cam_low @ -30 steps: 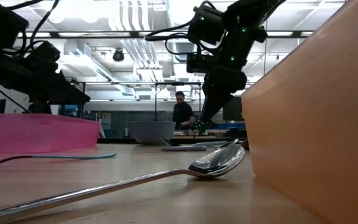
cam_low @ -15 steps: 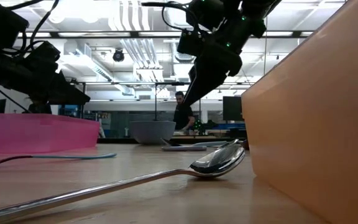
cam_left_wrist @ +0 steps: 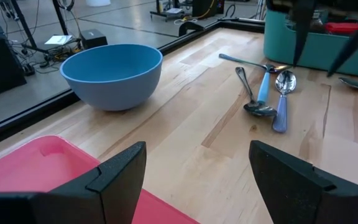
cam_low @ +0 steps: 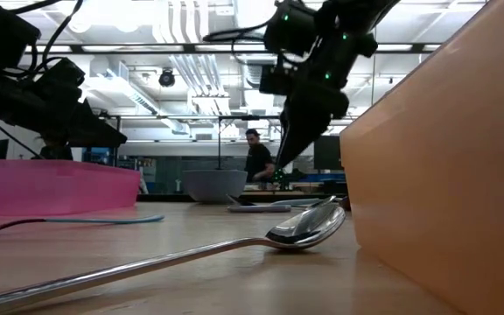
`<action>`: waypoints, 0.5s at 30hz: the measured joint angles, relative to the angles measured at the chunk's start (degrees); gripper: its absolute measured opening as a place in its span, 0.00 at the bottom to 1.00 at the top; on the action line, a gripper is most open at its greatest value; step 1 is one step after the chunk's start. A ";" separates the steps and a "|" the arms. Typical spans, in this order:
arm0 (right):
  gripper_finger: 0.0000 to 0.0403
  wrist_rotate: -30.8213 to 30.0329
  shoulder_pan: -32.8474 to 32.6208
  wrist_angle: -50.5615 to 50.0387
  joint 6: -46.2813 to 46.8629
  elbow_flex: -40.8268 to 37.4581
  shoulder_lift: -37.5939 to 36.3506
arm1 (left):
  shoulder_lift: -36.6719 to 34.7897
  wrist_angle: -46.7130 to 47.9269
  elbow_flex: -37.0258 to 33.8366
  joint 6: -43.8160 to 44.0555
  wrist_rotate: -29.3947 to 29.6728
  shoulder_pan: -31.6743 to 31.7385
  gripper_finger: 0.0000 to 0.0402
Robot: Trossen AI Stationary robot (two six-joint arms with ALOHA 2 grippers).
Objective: Pick & Place Food Item
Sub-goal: Put the purple spoon into the pink bin
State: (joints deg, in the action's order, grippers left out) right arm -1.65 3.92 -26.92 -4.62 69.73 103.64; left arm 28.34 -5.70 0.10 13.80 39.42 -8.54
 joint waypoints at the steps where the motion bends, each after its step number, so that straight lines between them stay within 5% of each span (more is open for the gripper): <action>1: 0.51 -0.07 0.10 0.25 -0.02 0.00 0.49 | 0.00 0.00 0.00 0.00 0.00 0.00 0.71; 15: 0.51 -0.95 3.72 -0.76 1.08 -1.07 4.28 | 0.00 0.15 -0.02 0.00 0.02 0.00 0.71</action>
State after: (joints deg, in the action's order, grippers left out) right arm -2.60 7.64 -27.68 -3.54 68.67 107.92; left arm 28.34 -5.54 0.08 13.81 39.44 -8.54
